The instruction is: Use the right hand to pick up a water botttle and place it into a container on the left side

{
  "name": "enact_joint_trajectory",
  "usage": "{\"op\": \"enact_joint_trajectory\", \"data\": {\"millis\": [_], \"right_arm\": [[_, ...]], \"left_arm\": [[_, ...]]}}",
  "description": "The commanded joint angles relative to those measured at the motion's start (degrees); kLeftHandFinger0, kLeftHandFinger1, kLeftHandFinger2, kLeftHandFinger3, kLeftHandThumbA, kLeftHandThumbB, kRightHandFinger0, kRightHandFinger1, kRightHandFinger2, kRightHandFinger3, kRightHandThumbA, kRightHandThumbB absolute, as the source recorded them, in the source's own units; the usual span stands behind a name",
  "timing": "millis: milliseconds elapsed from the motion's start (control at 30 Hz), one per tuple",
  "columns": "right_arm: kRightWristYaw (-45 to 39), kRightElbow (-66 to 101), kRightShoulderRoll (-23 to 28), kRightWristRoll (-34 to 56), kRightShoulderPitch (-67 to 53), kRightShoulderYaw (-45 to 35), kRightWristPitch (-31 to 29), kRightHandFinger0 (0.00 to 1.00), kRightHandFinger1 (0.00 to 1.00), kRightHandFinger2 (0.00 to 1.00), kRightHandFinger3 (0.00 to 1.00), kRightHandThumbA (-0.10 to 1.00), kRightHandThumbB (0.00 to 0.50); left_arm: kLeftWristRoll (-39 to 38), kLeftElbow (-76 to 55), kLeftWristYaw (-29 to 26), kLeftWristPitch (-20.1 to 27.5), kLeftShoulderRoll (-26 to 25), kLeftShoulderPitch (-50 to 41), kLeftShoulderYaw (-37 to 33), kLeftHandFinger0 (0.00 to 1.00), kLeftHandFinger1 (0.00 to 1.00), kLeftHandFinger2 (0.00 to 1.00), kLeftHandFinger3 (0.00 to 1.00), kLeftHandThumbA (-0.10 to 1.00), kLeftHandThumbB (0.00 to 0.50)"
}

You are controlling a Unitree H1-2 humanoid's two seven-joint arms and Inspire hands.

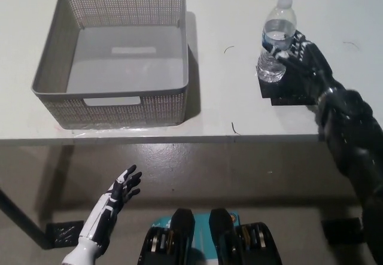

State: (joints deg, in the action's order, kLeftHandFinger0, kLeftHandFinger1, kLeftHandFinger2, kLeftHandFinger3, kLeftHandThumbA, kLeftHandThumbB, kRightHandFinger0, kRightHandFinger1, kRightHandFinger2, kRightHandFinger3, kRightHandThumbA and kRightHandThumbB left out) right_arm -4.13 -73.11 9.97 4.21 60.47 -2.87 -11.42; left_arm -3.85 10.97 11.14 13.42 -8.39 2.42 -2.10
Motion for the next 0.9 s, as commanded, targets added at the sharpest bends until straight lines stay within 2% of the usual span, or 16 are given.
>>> {"op": "enact_joint_trajectory", "data": {"millis": [0,33,67,100,133,200,300,467,500,567,600,700,733,800,833,867], "right_arm": [[18.0,-6.5,-1.9,-5.3,10.8,3.0,2.9,0.16,0.24,0.36,0.35,0.03,0.305],[20.3,-7.0,-2.4,-5.7,11.2,3.5,1.8,0.01,0.06,0.28,0.19,-0.09,0.255],[20.1,-7.2,-2.8,-5.1,11.2,3.1,0.9,0.0,0.07,0.43,0.31,-0.1,0.19],[20.2,-7.3,-3.0,-4.9,11.2,3.1,0.4,0.0,0.09,0.55,0.44,-0.1,0.169],[20.2,-7.3,-3.3,-4.8,11.3,3.2,0.0,0.0,0.1,0.61,0.52,-0.1,0.152],[21.0,-7.3,-3.8,-4.9,11.1,3.5,-0.6,0.0,0.21,0.65,0.64,-0.1,0.151],[21.5,-7.0,-4.3,-4.7,10.8,3.2,-1.9,0.0,0.27,0.68,0.68,-0.1,0.135],[22.9,-5.8,-5.3,-4.8,12.4,2.8,-4.4,0.0,0.3,0.69,0.7,-0.1,0.149],[23.8,-5.0,-5.6,-5.9,13.3,3.6,-5.7,0.02,0.35,0.75,0.74,-0.1,0.14],[23.0,-3.2,-6.5,-5.8,14.8,3.5,-8.1,0.02,0.38,0.77,0.76,-0.1,0.123],[22.5,-2.3,-6.8,-5.9,15.5,3.6,-8.1,0.01,0.39,0.79,0.78,-0.1,0.132],[22.5,1.9,-8.3,-7.6,17.5,5.0,-7.9,0.0,0.32,0.71,0.74,-0.1,0.138],[23.2,3.8,-9.2,-8.4,18.1,5.7,-9.1,0.0,0.3,0.7,0.73,-0.1,0.128],[23.8,7.4,-11.0,-8.9,19.4,6.1,-8.1,0.0,0.29,0.69,0.72,-0.1,0.143],[24.0,9.3,-11.9,-9.3,20.0,6.5,-7.5,0.0,0.31,0.72,0.75,-0.1,0.141],[24.2,10.7,-12.6,-9.7,20.4,6.8,-6.4,0.08,0.4,0.77,0.77,-0.1,0.147]], "left_arm": [[-1.2,-0.5,1.2,2.6,0.1,0.5,-0.3,1.0,1.0,1.0,1.0,1.0,0.194],[-1.3,-0.6,1.2,2.6,0.0,0.8,-0.1,1.0,1.0,1.0,1.0,1.0,0.195],[-1.4,-0.7,1.3,2.7,-0.2,0.9,0.0,1.0,1.0,1.0,1.0,1.0,0.195],[-1.3,-0.9,1.3,2.5,-0.3,1.0,0.0,1.0,1.0,1.0,1.0,1.0,0.198],[-1.0,-1.0,1.2,2.5,-0.4,1.2,0.0,1.0,1.0,1.0,1.0,1.0,0.201],[-1.2,-1.5,1.6,1.9,-0.7,1.1,-0.1,1.0,1.0,1.0,1.0,1.0,0.2],[-1.8,-1.5,2.1,2.3,-0.9,0.7,-0.1,1.0,1.0,1.0,1.0,1.0,0.199],[-1.8,-1.3,2.2,2.7,-0.8,0.4,0.2,1.0,1.0,1.0,1.0,1.0,0.194],[-1.4,-1.1,2.1,3.1,-0.8,0.4,0.2,1.0,1.0,1.0,1.0,1.0,0.187],[-1.2,-0.7,2.0,3.5,-0.7,0.4,0.1,1.0,1.0,1.0,1.0,1.0,0.182],[-1.1,-0.6,2.1,3.6,-0.7,0.4,0.1,1.0,1.0,1.0,1.0,1.0,0.182],[-1.5,-0.5,2.4,3.5,-0.4,0.3,-0.1,1.0,1.0,1.0,1.0,1.0,0.183],[-1.2,-0.4,2.3,3.7,-0.3,0.2,-0.1,1.0,1.0,1.0,1.0,1.0,0.182],[-0.7,-0.4,2.0,3.5,-0.3,0.3,-0.1,1.0,1.0,1.0,1.0,1.0,0.192],[-0.5,-0.3,2.0,3.4,-0.3,0.5,-0.2,1.0,1.0,1.0,1.0,1.0,0.194],[-0.2,-0.2,1.9,3.4,-0.4,0.6,-0.2,1.0,1.0,1.0,1.0,1.0,0.185]]}}
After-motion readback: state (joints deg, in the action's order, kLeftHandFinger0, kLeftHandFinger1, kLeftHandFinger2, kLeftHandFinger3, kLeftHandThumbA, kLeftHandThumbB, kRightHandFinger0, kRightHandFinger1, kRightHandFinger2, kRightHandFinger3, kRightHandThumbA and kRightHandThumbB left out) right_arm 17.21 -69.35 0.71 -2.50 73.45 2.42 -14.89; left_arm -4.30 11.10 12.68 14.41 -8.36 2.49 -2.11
